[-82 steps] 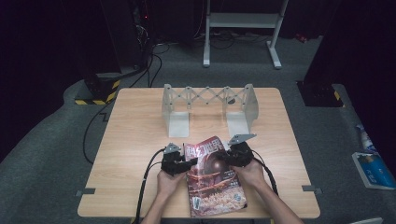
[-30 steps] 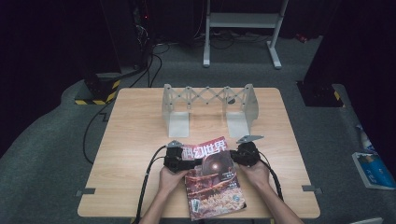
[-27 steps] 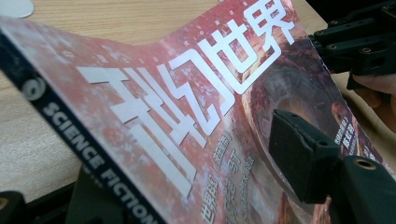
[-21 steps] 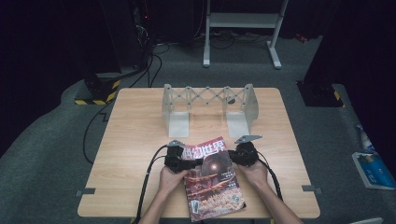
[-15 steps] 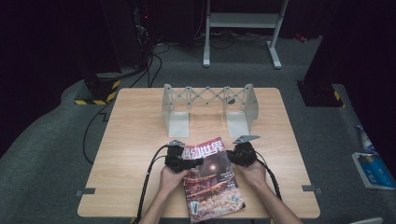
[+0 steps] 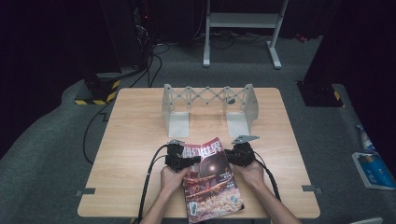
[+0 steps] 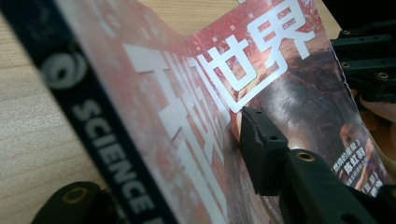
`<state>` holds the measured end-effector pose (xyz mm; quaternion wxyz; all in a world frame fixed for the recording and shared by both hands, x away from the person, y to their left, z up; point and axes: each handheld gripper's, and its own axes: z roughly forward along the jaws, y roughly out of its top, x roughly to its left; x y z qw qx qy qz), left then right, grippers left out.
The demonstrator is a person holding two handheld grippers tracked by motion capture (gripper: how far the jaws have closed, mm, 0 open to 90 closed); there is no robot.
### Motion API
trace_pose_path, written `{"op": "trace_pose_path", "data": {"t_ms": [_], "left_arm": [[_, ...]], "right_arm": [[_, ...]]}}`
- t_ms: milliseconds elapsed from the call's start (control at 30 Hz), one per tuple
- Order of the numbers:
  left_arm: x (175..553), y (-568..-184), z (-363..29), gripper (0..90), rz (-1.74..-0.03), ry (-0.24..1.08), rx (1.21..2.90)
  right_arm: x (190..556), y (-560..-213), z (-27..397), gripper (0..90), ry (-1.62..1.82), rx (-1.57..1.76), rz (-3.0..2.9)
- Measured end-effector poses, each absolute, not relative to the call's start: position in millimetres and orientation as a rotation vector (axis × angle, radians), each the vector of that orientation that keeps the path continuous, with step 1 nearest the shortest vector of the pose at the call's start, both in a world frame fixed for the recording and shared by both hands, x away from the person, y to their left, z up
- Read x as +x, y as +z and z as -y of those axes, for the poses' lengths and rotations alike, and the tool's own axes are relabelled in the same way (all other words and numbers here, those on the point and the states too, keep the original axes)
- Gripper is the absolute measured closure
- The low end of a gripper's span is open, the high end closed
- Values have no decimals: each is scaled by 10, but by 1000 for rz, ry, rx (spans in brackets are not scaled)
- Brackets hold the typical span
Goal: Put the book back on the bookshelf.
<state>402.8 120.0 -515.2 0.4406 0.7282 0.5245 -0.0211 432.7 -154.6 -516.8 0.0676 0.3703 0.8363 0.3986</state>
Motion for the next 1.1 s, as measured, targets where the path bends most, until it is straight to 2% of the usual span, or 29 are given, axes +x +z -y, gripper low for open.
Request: {"op": "trace_pose_path", "data": {"t_ms": [233, 367, 600, 1100], "left_arm": [[4007, -5041, -1154, 757, -1283, -28, 1829], [3999, -4963, -1104, 771, -1258, -5, 1847], [4002, -4871, -1084, 801, -1237, -50, 1818], [3973, -4530, -927, 839, -1113, -74, 1816]], "right_arm": [[4310, -5209, 1636, 682, 1186, 1122, -2485], [4304, -5198, 1683, 665, 1187, 1147, -2473], [4270, -5183, 1832, 613, 1202, 1171, -2443], [4162, -5182, 2378, 511, 1171, 1225, -2282]]}}
